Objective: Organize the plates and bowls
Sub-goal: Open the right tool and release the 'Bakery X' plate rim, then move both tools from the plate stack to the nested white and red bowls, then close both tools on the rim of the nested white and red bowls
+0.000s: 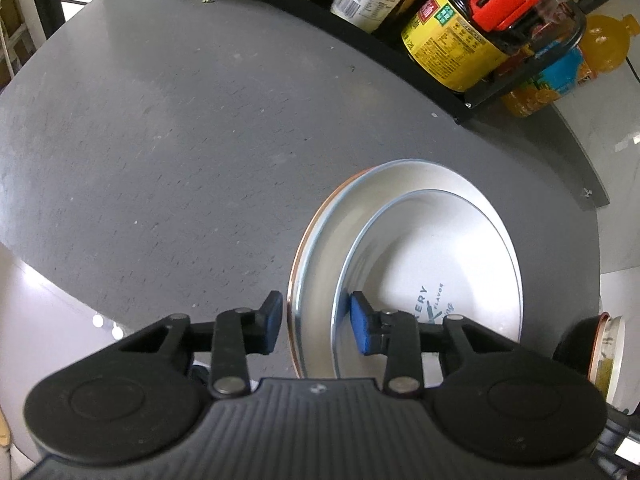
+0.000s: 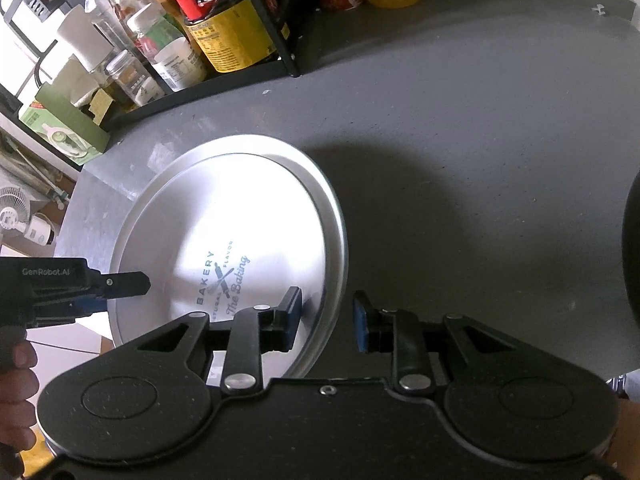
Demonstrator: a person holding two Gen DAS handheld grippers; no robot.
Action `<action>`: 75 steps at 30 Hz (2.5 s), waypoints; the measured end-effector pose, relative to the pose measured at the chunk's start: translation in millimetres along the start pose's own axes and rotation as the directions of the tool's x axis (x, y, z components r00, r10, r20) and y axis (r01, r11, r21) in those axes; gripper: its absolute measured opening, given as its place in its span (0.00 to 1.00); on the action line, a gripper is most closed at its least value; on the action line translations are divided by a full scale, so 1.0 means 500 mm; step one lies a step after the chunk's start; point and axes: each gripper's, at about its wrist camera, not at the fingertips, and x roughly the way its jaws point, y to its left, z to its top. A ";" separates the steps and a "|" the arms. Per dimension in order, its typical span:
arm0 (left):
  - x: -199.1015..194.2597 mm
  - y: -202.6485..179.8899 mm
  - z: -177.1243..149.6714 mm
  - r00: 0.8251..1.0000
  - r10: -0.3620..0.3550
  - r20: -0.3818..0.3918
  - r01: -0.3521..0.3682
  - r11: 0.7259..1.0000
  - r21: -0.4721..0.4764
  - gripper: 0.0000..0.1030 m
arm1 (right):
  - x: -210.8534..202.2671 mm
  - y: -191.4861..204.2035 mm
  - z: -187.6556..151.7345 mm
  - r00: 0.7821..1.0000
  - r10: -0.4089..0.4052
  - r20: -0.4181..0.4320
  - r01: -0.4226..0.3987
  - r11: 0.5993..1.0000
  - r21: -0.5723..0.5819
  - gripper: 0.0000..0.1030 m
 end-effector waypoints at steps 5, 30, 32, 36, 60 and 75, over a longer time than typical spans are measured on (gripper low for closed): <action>-0.014 -0.012 -0.001 0.999 0.035 0.016 -0.036 0.998 0.045 0.35 | -0.014 -0.001 0.002 1.000 -0.011 -0.001 0.011 1.000 0.021 0.27; -0.012 0.003 -0.003 1.000 -0.028 0.009 0.028 0.997 0.067 0.26 | -0.020 0.000 -0.019 0.999 -0.017 0.029 0.015 0.996 0.084 0.24; -0.013 0.007 0.000 0.999 -0.033 0.013 0.032 0.998 0.060 0.24 | -0.017 0.005 -0.017 1.000 -0.019 0.024 0.017 0.997 0.079 0.24; -0.014 0.012 0.003 0.999 -0.043 0.010 0.042 0.998 0.040 0.23 | -0.012 0.013 -0.014 0.999 -0.037 0.018 0.036 0.997 0.063 0.23; -0.103 -0.124 -0.015 0.995 0.061 0.075 -0.067 0.994 0.082 0.59 | -0.155 -0.075 0.012 0.991 0.087 0.099 -0.091 0.995 0.038 0.56; -0.124 -0.353 -0.104 0.994 -0.034 0.107 0.009 0.976 0.219 0.79 | -0.287 -0.211 0.026 0.977 0.079 0.197 -0.086 0.996 0.027 0.87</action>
